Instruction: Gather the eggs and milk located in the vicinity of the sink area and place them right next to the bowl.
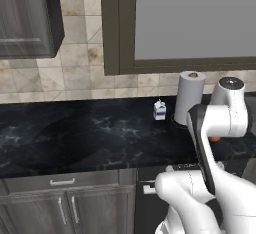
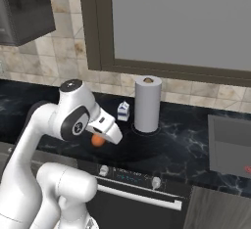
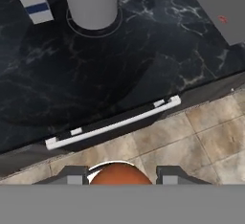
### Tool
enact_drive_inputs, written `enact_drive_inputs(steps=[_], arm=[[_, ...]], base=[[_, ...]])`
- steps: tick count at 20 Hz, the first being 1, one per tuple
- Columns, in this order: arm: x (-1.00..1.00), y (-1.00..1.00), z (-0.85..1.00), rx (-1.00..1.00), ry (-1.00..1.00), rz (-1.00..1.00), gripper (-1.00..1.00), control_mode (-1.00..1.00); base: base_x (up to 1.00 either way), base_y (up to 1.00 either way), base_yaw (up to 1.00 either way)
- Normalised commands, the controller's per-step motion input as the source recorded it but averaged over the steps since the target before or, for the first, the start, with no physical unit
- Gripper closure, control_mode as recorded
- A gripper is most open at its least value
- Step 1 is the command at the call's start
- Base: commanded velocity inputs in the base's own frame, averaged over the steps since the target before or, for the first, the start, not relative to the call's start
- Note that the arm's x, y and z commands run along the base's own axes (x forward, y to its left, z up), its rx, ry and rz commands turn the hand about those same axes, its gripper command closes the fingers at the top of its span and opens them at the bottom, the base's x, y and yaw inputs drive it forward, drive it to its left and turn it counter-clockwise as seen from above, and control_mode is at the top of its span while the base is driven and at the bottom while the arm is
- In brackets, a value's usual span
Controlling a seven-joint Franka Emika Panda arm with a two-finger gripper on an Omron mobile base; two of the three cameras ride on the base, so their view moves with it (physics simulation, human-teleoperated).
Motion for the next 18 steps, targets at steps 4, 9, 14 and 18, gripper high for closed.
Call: enact_drive_inputs(steps=[4, 9, 14, 18], arm=[[0.00, 0.00, 0.00, 0.00, 0.00, 0.00, 1.00, 1.00], [0.00, 0.00, 0.00, 0.00, 0.00, 0.00, 1.00, 1.00], [0.00, 0.00, 0.00, 0.00, 0.00, 0.00, 1.00, 1.00], [0.00, 0.00, 0.00, 0.00, 0.00, 0.00, 1.00, 1.00]], base=[[0.00, -0.23, 0.00], [0.00, -0.50, 0.00], [0.00, -0.52, 0.00], [0.00, -0.62, 0.00]])
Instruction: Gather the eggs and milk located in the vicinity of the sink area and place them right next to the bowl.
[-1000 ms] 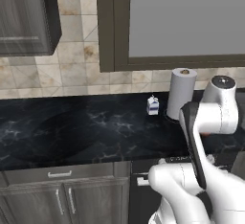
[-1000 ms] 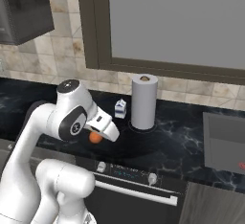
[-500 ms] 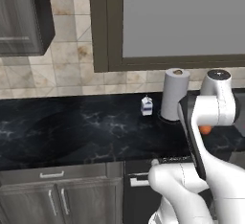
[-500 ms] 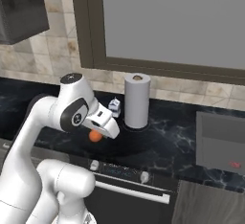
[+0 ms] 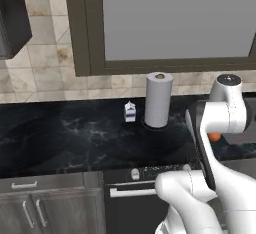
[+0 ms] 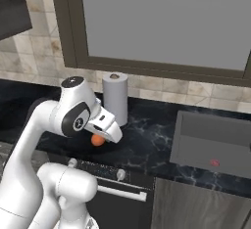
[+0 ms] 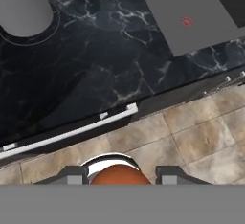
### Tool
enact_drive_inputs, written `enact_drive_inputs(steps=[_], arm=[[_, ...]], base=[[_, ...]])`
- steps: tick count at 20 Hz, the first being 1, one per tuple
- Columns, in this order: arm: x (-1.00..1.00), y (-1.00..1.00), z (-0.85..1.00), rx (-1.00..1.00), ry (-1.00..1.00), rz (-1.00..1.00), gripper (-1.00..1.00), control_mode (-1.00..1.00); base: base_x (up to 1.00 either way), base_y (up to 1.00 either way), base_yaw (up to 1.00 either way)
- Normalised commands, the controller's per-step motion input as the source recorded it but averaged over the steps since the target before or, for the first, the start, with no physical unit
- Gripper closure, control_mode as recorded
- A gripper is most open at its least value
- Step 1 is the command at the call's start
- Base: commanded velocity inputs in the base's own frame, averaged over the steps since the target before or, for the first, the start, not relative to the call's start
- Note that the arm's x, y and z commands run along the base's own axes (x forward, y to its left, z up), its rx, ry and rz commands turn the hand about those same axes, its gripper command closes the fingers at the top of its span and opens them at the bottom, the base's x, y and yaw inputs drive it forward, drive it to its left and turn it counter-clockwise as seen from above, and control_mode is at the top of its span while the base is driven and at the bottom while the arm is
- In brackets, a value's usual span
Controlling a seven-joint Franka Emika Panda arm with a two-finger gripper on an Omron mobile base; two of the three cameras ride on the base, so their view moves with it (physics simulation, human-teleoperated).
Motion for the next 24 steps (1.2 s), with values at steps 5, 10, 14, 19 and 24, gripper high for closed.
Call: enact_drive_inputs(steps=[5, 10, 14, 19, 24], arm=[[0.00, 0.00, 0.00, 0.00, 0.00, 0.00, 1.00, 1.00], [0.00, 0.00, 0.00, 0.00, 0.00, 0.00, 1.00, 1.00], [0.00, 0.00, 0.00, 0.00, 0.00, 0.00, 1.00, 1.00], [0.00, 0.00, 0.00, 0.00, 0.00, 0.00, 1.00, 1.00], [0.00, 0.00, 0.00, 0.00, 0.00, 0.00, 1.00, 1.00]], base=[[0.00, -0.70, 0.00], [0.00, -0.70, 0.00], [0.00, -0.69, 0.00], [0.00, -0.65, 0.00], [0.00, -0.64, 0.00]])
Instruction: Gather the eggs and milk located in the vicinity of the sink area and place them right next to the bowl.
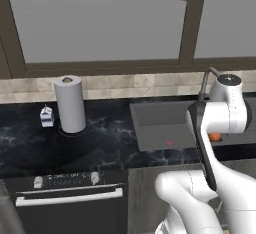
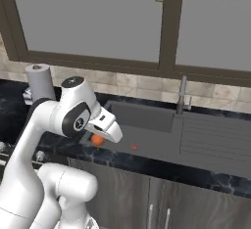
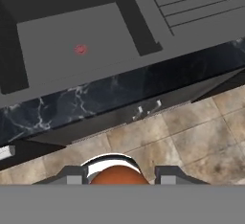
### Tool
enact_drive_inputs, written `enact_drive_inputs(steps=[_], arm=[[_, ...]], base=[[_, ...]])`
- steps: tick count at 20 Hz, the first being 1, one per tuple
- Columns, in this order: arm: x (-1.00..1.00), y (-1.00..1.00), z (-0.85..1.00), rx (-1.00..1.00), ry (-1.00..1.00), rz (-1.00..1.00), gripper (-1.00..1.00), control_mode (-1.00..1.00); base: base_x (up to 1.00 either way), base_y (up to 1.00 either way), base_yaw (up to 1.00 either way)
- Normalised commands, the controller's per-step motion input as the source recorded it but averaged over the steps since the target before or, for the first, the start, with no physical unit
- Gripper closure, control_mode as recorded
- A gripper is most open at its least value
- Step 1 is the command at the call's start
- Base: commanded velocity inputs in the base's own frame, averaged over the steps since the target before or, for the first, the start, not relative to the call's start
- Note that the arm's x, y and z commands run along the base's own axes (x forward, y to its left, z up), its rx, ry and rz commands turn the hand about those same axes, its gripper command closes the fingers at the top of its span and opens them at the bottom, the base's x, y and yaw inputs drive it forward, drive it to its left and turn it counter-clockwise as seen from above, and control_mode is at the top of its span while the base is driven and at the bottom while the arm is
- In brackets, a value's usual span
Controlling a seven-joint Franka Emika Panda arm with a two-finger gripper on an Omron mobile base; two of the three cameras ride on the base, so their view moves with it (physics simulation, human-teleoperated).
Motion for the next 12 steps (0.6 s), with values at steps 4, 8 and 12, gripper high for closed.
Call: enact_drive_inputs(steps=[4, 8, 12], arm=[[0.00, 0.00, 0.00, 0.00, 0.00, 0.00, 1.00, 1.00], [0.00, 0.00, 0.00, 0.00, 0.00, 0.00, 1.00, 1.00], [0.00, 0.00, 0.00, 0.00, 0.00, 0.00, 1.00, 1.00]], base=[[0.00, -0.67, 0.00], [0.00, -0.71, 0.00], [0.00, -0.70, 0.00]])
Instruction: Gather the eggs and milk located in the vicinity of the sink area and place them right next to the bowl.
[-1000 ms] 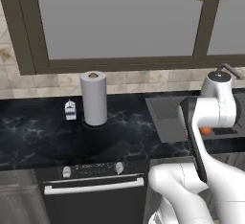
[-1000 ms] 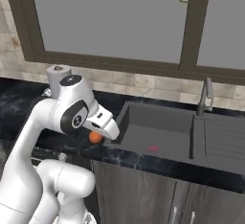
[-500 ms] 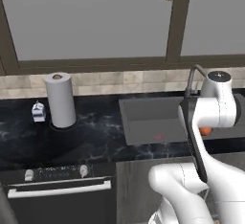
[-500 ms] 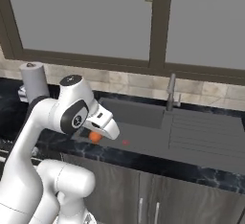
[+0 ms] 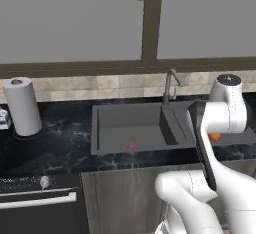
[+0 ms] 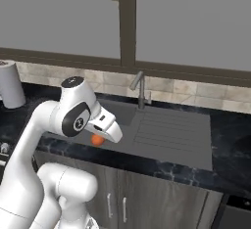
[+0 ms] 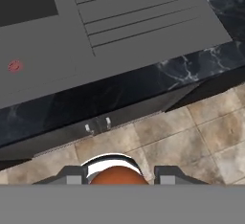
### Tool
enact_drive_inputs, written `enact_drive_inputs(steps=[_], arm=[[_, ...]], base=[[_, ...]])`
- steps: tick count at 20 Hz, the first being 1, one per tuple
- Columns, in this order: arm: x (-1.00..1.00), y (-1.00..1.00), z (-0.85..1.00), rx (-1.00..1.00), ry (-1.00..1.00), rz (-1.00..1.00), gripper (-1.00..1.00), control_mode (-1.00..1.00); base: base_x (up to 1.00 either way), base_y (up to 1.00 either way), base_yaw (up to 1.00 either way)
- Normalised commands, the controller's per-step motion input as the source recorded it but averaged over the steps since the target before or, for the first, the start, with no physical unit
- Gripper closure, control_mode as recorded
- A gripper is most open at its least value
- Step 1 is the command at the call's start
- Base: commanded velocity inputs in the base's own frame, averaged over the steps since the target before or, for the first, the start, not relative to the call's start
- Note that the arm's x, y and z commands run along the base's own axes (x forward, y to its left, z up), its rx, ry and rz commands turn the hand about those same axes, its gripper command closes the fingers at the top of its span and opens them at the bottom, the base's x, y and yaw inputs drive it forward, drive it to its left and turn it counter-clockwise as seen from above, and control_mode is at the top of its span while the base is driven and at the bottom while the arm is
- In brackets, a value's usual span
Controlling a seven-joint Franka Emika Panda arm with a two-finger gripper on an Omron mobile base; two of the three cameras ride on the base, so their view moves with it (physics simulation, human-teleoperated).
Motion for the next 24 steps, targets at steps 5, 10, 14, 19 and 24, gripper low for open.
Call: enact_drive_inputs(steps=[5, 10, 14, 19, 24], arm=[[0.00, 0.00, 0.00, 0.00, 0.00, 0.00, 1.00, 1.00], [0.00, 0.00, 0.00, 0.00, 0.00, 0.00, 1.00, 1.00], [0.00, 0.00, 0.00, 0.00, 0.00, 0.00, 1.00, 1.00], [0.00, 0.00, 0.00, 0.00, 0.00, 0.00, 1.00, 1.00], [0.00, 0.00, 0.00, 0.00, 0.00, 0.00, 1.00, 1.00]], base=[[0.00, -0.73, 0.00], [0.00, -0.77, 0.00], [0.00, -0.76, 0.00], [0.01, -0.71, 0.00], [0.05, -0.61, 0.00]])
